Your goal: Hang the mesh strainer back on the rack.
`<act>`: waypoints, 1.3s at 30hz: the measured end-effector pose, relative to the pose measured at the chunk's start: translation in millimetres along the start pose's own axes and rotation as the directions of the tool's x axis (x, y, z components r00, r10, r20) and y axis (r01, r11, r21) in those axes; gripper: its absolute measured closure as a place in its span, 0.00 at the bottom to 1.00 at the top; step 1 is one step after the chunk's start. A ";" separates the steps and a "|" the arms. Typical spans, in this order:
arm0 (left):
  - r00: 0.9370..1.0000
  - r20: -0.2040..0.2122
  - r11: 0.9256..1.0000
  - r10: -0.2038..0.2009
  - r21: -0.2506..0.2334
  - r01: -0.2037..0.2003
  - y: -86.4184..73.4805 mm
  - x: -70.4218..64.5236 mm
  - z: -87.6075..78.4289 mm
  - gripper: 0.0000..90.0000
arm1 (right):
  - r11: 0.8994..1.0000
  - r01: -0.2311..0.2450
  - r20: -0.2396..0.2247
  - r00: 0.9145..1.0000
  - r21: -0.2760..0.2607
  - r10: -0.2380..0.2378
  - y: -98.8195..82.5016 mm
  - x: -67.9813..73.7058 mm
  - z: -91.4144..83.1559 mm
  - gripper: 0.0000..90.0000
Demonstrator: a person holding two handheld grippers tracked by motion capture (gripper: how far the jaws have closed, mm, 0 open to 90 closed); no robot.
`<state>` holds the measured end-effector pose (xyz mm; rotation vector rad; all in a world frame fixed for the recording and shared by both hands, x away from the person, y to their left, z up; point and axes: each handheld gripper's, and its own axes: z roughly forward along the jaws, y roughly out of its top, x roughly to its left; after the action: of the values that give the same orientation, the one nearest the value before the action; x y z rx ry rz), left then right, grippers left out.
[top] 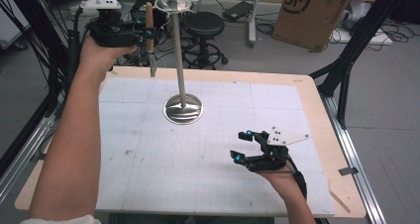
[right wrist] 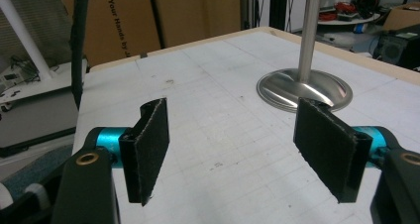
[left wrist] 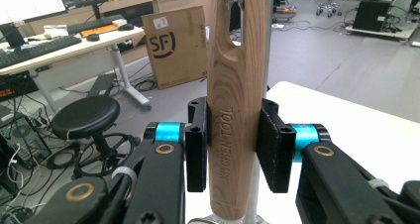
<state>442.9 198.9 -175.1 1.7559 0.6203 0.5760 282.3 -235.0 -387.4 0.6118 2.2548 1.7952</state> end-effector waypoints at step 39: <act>0.997 0.004 0.997 -0.077 -0.018 0.077 -51.6 -6.3 -21.5 0.31 | 1.000 -0.004 0.001 1.000 0.012 0.004 -1.6 1.3 3.3 0.33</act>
<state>417.9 221.8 -220.0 1.7082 0.6749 0.5237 282.2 -231.8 -389.6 0.6192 2.2669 1.7839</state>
